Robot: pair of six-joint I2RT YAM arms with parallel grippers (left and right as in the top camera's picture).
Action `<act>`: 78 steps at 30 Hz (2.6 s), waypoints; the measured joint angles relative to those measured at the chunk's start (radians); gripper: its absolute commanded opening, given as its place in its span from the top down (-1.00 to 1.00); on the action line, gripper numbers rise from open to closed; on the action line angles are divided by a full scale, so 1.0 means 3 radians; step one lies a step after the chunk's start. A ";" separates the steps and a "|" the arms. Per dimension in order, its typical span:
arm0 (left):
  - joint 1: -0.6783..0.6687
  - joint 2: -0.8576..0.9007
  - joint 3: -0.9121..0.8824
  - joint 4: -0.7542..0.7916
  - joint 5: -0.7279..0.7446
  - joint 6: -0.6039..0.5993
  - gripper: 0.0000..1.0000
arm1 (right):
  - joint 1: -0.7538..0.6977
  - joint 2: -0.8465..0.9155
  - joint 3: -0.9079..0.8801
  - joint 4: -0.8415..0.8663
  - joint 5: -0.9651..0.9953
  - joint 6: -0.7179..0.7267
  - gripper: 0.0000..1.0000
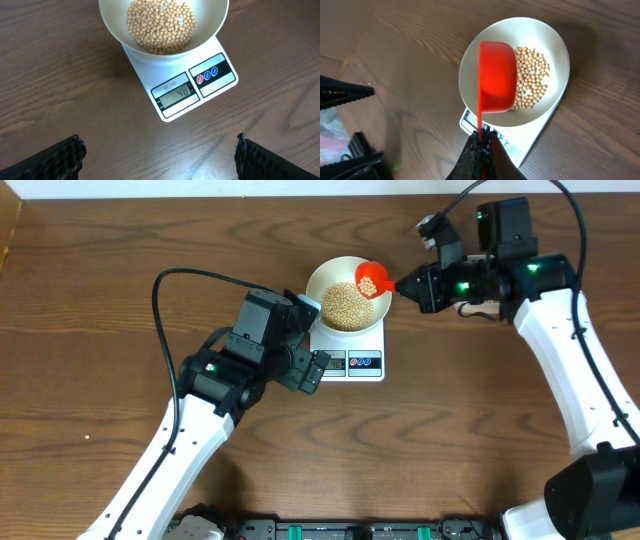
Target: Scoop item into bowl and weigh 50g on scale
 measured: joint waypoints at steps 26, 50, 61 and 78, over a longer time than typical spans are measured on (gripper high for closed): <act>0.0000 0.0000 0.0000 0.0000 0.0000 0.0000 -0.95 | 0.0122 0.0020 0.0000 0.0240 0.0317 -0.0001 0.98; 0.0000 0.0000 0.0000 0.0000 0.0000 0.0000 -0.95 | 0.0251 0.0031 0.0000 0.0239 0.0406 -0.0277 0.98; 0.0000 0.0000 0.0000 0.0000 0.0001 0.0000 -0.95 | 0.0333 0.0031 0.0000 0.0211 0.0649 -0.0493 0.98; 0.0000 0.0000 0.0000 0.0000 0.0000 0.0000 -0.95 | 0.0378 0.0031 0.0000 0.0226 0.0640 -0.0519 0.98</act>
